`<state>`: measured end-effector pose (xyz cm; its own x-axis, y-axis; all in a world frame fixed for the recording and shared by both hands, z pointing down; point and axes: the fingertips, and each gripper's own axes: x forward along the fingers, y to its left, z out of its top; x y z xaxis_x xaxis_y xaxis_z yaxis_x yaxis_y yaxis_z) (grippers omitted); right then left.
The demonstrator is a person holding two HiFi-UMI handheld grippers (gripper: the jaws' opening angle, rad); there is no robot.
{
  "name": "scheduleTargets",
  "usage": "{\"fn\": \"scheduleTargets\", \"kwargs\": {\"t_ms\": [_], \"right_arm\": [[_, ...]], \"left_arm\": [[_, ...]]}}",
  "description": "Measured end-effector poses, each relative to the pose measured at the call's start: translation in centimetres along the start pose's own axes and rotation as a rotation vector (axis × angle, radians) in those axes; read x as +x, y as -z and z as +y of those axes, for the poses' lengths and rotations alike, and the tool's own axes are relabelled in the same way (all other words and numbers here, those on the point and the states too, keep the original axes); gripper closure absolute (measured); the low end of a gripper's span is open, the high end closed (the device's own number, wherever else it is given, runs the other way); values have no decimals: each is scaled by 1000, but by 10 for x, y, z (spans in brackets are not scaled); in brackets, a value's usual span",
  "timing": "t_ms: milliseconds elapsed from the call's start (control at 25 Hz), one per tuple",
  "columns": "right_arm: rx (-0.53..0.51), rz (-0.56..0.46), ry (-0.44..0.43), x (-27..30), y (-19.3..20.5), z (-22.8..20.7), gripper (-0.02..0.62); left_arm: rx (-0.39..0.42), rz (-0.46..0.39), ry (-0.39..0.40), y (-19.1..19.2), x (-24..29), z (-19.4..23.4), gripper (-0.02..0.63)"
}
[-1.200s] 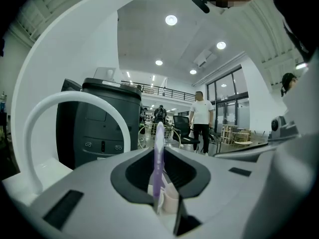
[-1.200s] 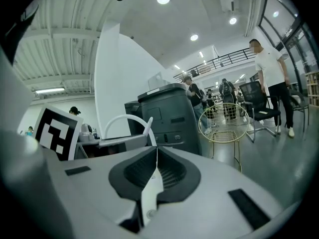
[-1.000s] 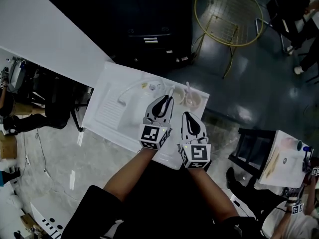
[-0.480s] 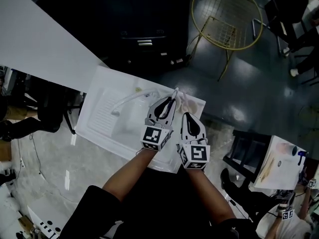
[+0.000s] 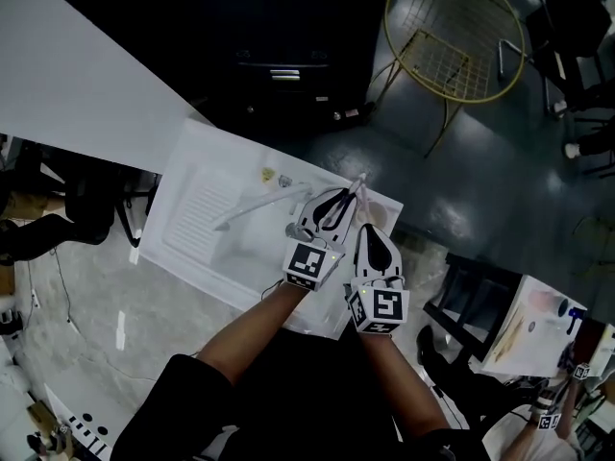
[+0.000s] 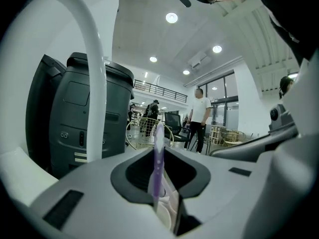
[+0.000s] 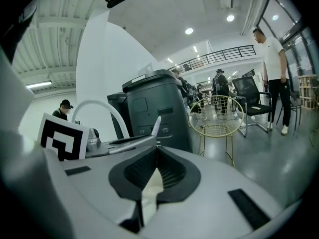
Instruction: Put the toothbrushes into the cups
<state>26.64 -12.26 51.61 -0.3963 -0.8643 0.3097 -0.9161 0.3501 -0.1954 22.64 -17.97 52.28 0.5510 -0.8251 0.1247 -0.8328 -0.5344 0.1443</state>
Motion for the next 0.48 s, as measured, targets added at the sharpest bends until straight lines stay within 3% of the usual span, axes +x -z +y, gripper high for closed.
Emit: {"fn": "scheduleTargets", "kwargs": {"t_ms": [480], "right_arm": [[14,40,46,14,17,-4,576]], "left_arm": [[-32,39,17,29,15,14,534]]}}
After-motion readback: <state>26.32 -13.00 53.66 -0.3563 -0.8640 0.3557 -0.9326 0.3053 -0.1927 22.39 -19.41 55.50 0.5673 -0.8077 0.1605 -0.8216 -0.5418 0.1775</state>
